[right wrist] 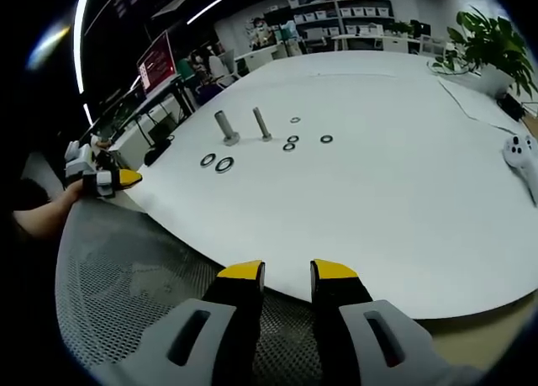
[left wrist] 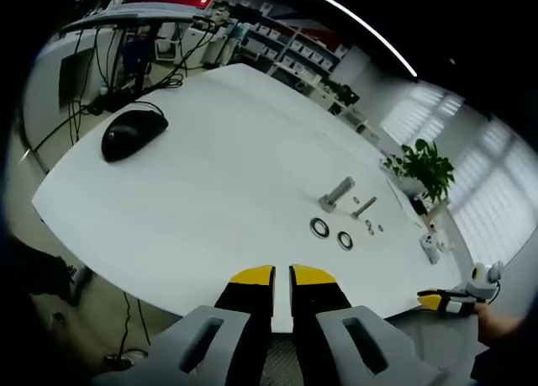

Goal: Place the washer onto the threaded stud by aligning its center hole with the stud, sliding it down to the base, and recovering from edge contact or off-axis alignment until the washer reaches the visible bottom stop.

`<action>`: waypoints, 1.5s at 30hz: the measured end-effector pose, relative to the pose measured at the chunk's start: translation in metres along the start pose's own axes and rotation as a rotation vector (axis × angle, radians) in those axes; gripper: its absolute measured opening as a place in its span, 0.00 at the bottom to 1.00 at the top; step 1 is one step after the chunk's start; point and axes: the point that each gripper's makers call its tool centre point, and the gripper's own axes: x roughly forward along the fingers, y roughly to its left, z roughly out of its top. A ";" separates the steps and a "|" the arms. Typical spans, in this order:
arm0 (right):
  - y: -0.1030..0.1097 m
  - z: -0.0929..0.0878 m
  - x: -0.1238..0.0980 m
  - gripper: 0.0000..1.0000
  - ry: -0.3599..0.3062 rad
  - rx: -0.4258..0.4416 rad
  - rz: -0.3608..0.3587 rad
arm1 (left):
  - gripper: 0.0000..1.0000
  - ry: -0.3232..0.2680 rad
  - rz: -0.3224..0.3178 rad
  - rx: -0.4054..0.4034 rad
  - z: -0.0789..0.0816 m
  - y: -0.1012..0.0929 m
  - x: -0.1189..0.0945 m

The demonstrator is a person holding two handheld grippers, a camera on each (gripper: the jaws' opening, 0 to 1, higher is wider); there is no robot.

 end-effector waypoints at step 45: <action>0.004 -0.004 0.001 0.24 0.035 -0.042 0.018 | 0.04 -0.006 -0.010 -0.008 0.001 -0.001 0.000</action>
